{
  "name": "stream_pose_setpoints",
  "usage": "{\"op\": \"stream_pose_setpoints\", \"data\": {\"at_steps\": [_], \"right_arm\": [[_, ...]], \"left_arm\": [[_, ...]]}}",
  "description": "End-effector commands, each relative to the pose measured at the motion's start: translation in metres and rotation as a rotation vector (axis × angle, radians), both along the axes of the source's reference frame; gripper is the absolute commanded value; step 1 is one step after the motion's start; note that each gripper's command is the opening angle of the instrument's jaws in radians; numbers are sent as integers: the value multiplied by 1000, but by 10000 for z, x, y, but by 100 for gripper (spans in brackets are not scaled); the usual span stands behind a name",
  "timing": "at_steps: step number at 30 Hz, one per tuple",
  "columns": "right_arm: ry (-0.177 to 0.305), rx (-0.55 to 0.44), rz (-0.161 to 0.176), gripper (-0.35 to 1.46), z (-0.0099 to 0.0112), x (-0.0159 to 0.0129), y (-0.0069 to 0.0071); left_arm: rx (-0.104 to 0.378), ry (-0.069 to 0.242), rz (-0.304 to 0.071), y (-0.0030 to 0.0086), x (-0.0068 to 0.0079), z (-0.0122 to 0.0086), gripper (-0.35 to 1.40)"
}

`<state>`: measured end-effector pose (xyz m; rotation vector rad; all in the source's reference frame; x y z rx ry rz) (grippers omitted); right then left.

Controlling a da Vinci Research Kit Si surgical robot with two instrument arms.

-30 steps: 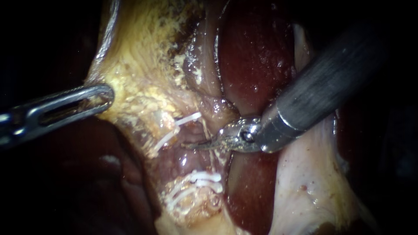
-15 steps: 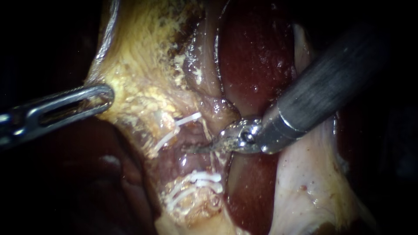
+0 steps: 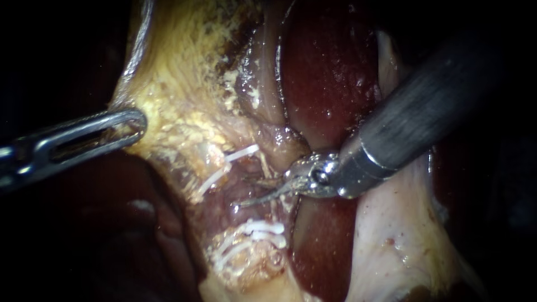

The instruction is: Go back from the cut right tube

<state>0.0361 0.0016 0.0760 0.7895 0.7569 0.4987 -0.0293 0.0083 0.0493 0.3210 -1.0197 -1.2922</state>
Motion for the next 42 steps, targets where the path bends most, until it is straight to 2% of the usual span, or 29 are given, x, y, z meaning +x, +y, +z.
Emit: {"op": "stream_pose_setpoints", "data": {"at_steps": [1,6,9,12,17,24,28,34,42], "right_arm": [[33,-37,-18,89,-2,-4,-2],[158,-219,-46,128,-10,-18,-4],[190,-331,-26,143,-15,-25,5],[218,-395,-37,143,-24,-36,18],[223,-477,-47,143,-44,-64,37],[255,-560,-44,143,-76,-93,58],[264,-593,-48,143,-90,-100,64],[273,-612,-61,143,-92,-102,62],[275,-618,-65,143,-91,-104,61]], "left_arm": [[0,0,0,0,0,0,-35],[0,0,0,0,-1,1,-35],[0,0,0,1,-1,1,-35],[0,-1,1,1,-1,1,-35],[1,-1,1,2,0,0,-35],[2,-1,1,4,0,3,-35],[0,-1,1,6,-2,10,-35],[-9,3,-4,4,-18,36,-35],[-14,-11,27,7,-60,103,-35]]}}
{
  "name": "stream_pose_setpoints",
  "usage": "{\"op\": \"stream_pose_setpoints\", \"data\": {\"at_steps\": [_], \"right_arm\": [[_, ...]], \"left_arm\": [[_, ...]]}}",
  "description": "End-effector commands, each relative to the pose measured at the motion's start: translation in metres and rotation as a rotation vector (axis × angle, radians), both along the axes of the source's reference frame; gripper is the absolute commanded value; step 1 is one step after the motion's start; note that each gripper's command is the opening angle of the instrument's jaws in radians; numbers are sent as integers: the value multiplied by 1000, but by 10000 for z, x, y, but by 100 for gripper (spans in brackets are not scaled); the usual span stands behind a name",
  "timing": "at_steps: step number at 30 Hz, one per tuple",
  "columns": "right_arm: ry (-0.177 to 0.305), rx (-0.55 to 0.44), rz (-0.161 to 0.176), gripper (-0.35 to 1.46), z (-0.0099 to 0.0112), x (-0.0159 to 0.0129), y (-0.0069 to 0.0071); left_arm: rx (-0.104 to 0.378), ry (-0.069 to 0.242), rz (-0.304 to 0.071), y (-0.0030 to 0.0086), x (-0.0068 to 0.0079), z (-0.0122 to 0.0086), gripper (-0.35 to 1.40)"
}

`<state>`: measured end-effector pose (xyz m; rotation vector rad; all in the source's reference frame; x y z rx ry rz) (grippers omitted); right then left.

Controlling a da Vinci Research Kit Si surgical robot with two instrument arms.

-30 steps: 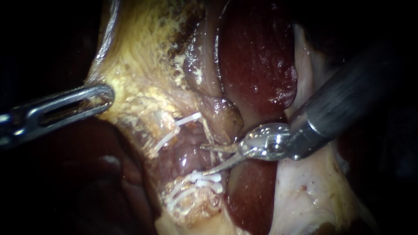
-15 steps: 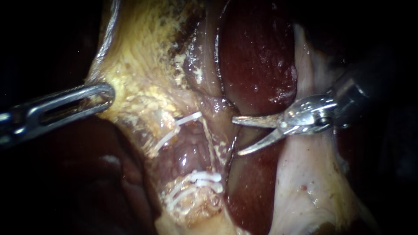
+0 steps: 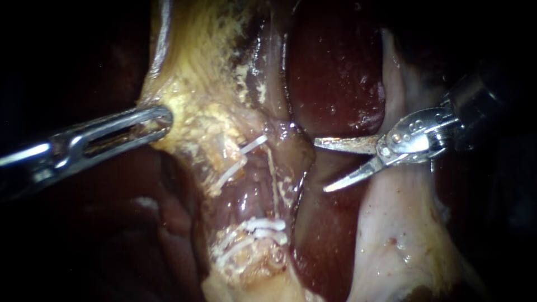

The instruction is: Go back from the cut right tube

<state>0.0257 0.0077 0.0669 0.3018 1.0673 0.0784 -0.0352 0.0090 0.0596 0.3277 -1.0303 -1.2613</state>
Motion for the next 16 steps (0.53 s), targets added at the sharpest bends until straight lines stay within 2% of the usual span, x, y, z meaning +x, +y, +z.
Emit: {"op": "stream_pose_setpoints", "data": {"at_steps": [1,3,7,16], "right_arm": [[2,0,1,143,0,0,0],[2,0,1,143,0,0,0],[3,-5,-2,143,0,-1,1],[4,-9,-5,143,-2,-2,1]], "left_arm": [[1,-1,5,1,-6,7,-35],[1,-6,10,4,-18,17,-35],[-3,-8,16,10,-32,23,-35],[-3,-8,17,9,-32,24,-35]]}}
